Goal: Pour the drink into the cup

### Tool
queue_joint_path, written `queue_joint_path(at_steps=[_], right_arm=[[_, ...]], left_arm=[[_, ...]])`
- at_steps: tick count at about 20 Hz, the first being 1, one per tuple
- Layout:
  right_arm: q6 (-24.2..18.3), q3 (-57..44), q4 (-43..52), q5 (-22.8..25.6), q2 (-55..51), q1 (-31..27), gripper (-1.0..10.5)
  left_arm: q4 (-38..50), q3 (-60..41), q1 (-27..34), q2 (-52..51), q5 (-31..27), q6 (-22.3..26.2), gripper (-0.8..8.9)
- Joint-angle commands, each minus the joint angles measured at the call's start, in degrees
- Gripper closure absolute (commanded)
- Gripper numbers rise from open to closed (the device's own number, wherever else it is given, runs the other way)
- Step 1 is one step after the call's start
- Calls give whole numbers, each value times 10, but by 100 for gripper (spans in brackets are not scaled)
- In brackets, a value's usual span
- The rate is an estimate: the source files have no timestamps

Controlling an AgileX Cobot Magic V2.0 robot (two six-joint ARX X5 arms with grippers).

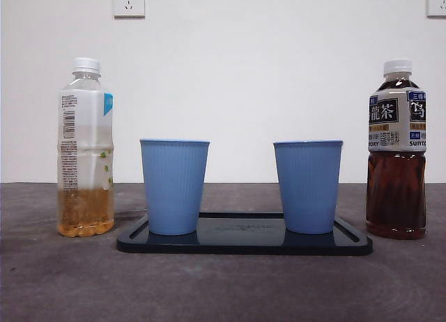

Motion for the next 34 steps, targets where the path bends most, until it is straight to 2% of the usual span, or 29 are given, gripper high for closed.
queue_joint_path(at_steps=[1, 4, 9, 11, 16, 28, 34], right_arm=[[58, -33, 54, -2, 3, 9, 531], [114, -106, 169, 5, 3, 24, 518], [172, -221, 349, 89, 14, 58, 515], [183, -251, 410, 107, 32, 76, 515], [154, -275, 505, 185, 118, 113, 515], [110, -275, 767, 227, 346, 114, 515], [108, -273, 894, 244, 439, 112, 515]], left_arm=[[5, 10, -1, 2, 4, 3, 309], [5, 10, -1, 2, 4, 3, 309], [6, 10, -1, 2, 4, 3, 309], [6, 10, -1, 3, 4, 3, 309], [6, 10, -1, 2, 4, 5, 309], [3, 10, -1, 2, 4, 5, 311], [4, 10, -1, 2, 4, 5, 311]])
